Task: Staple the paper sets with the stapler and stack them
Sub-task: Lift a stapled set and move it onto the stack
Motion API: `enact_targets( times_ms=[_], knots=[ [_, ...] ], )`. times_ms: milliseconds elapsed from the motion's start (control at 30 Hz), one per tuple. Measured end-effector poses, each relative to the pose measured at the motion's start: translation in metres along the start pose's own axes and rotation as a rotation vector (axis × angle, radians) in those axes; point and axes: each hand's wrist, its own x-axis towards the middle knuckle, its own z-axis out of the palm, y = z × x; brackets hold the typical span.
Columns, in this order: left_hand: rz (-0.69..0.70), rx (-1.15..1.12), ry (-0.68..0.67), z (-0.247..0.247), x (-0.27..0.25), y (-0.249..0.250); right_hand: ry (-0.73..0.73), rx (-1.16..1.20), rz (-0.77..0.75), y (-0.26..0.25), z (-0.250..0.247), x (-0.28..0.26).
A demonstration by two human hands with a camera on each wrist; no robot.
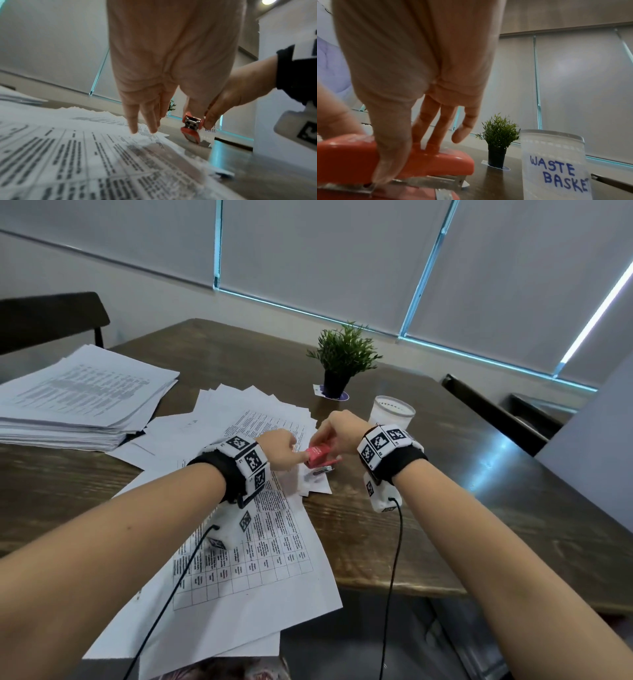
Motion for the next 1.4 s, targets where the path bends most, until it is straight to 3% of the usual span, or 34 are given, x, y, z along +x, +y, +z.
enact_targets(
  times_ms=[167, 367, 500, 567, 633, 767, 1000, 1400],
  knots=[
    [-0.099, -0.652, -0.125, 0.000, -0.002, 0.006, 0.145, 0.142, -0.062, -0.010, -0.001, 0.003],
    [-0.112, -0.961, -0.072, 0.003, -0.006, 0.004, 0.332, 0.217, -0.105, -0.017, 0.001, 0.006],
    [-0.096, -1.156, -0.077, -0.003, -0.006, 0.005, 0.551, 0.284, 0.077, -0.015, -0.004, 0.006],
    [-0.111, -1.169, -0.006, -0.004, -0.005, 0.005, 0.542, 0.337, 0.214, -0.009, -0.006, 0.005],
    [-0.115, -1.140, 0.069, -0.005, -0.004, 0.005, 0.445, 0.351, 0.259, -0.007, -0.002, 0.003],
    [-0.100, -1.131, 0.099, -0.006, -0.004, 0.008, 0.381, 0.360, 0.229, -0.013, 0.008, 0.001],
    [-0.073, -1.173, 0.100, -0.003, -0.002, 0.007, 0.490, 0.387, 0.199, -0.020, 0.010, 0.003],
    [-0.083, -1.171, 0.068, 0.005, 0.003, 0.008, 0.328, 0.215, 0.180, -0.023, 0.011, 0.006]
  ],
)
